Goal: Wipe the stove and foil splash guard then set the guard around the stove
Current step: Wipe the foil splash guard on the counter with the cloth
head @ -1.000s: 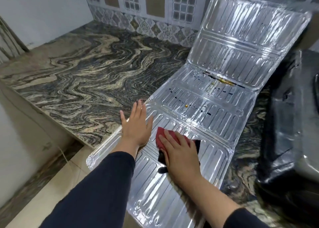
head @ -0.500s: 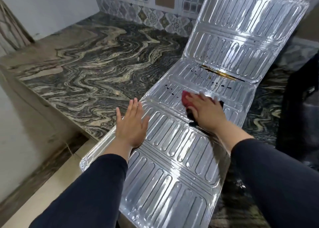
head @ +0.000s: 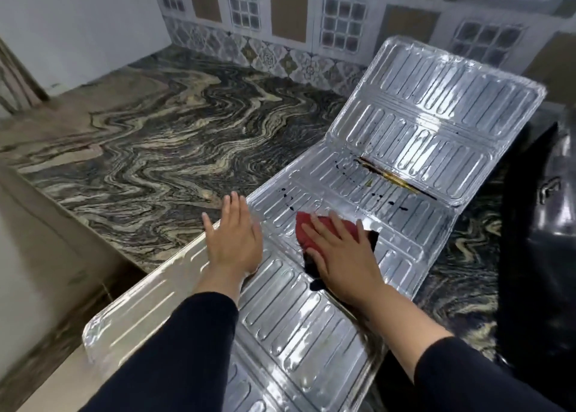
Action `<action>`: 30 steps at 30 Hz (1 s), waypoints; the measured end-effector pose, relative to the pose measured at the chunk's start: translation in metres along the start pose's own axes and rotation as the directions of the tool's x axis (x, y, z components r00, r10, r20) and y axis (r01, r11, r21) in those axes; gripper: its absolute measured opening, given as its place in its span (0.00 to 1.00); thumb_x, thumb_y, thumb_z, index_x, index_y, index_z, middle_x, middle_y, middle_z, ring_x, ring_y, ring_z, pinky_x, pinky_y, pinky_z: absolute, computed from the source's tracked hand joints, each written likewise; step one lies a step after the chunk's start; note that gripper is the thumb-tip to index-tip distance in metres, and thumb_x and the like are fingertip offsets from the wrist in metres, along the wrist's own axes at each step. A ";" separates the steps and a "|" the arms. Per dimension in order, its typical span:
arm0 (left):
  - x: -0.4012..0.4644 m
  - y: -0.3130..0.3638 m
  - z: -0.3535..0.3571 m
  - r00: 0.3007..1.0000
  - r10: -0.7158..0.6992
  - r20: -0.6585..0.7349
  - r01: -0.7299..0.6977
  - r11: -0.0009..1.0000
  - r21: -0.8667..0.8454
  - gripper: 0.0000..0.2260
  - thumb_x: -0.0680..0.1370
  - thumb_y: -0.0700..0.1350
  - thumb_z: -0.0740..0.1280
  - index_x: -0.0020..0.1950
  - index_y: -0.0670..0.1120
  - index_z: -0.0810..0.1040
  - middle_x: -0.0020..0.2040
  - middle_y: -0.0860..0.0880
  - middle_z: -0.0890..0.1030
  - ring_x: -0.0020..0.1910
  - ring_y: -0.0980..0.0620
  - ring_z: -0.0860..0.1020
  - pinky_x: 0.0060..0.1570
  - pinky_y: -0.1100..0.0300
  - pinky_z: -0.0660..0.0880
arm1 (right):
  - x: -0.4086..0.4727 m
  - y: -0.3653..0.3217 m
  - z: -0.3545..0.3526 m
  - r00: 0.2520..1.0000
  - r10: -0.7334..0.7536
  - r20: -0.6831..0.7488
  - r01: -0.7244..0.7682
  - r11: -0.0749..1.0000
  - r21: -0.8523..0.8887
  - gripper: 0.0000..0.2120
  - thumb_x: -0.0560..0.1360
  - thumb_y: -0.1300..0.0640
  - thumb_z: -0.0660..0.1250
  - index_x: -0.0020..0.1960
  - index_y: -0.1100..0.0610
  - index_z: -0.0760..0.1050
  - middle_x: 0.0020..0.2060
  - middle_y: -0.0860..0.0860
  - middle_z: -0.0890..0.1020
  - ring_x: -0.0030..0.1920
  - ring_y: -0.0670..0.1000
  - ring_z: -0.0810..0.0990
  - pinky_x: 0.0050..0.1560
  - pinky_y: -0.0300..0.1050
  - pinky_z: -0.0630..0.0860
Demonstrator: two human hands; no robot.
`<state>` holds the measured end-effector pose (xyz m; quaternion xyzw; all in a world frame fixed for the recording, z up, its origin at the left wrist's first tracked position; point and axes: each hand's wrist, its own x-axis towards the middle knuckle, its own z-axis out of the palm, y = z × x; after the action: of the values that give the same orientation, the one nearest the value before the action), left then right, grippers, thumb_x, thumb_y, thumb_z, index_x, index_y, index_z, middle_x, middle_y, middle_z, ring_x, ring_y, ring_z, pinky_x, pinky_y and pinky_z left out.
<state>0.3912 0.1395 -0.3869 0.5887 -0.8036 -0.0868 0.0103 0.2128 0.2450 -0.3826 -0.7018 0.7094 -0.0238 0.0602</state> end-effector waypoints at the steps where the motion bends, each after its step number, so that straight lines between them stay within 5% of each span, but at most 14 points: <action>1: 0.001 0.001 0.004 1.000 -0.008 -0.024 0.008 1.000 0.006 0.26 0.81 0.53 0.38 0.78 0.44 0.40 0.79 0.48 0.40 0.77 0.51 0.38 0.74 0.38 0.39 | 0.005 -0.003 -0.001 0.999 -0.047 0.004 0.047 0.999 0.007 0.28 0.77 0.41 0.36 0.77 0.43 0.50 0.77 0.42 0.52 0.78 0.52 0.44 0.72 0.62 0.37; 11: 0.001 -0.004 0.012 0.996 -0.040 -0.078 0.039 0.999 -0.004 0.29 0.77 0.53 0.31 0.78 0.46 0.40 0.79 0.49 0.38 0.77 0.53 0.36 0.74 0.42 0.37 | 0.111 -0.019 -0.007 0.986 -0.165 0.011 0.164 0.986 0.028 0.23 0.82 0.46 0.44 0.76 0.43 0.52 0.77 0.42 0.53 0.78 0.50 0.48 0.72 0.63 0.42; 16: 0.000 -0.003 0.010 0.997 -0.044 -0.067 0.045 0.999 0.019 0.28 0.78 0.54 0.31 0.77 0.46 0.37 0.78 0.49 0.35 0.76 0.51 0.34 0.74 0.40 0.37 | 0.157 0.048 -0.019 0.999 0.039 -0.011 -0.039 0.998 0.041 0.24 0.81 0.46 0.42 0.77 0.45 0.51 0.78 0.44 0.53 0.78 0.52 0.47 0.71 0.66 0.38; 22: 0.000 0.000 0.011 0.995 -0.060 -0.085 0.063 0.998 0.025 0.30 0.76 0.54 0.29 0.77 0.46 0.35 0.77 0.50 0.34 0.76 0.52 0.33 0.72 0.41 0.34 | 0.196 0.081 -0.022 0.968 0.249 -0.004 -0.247 0.959 -0.141 0.27 0.80 0.45 0.39 0.78 0.52 0.49 0.78 0.50 0.50 0.78 0.57 0.42 0.71 0.67 0.33; 30: 0.000 0.001 0.008 0.995 -0.072 -0.067 0.072 0.997 -0.011 0.26 0.80 0.51 0.36 0.78 0.45 0.39 0.79 0.49 0.37 0.77 0.52 0.35 0.74 0.39 0.37 | 0.090 -0.023 -0.004 0.998 -0.039 -0.042 0.041 0.998 0.038 0.35 0.75 0.44 0.32 0.77 0.56 0.55 0.77 0.54 0.56 0.77 0.54 0.52 0.75 0.56 0.46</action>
<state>0.3889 0.1408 -0.3950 0.6199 -0.7806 -0.0708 0.0369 0.2344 0.1547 -0.3803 -0.7139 0.6958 -0.0532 0.0585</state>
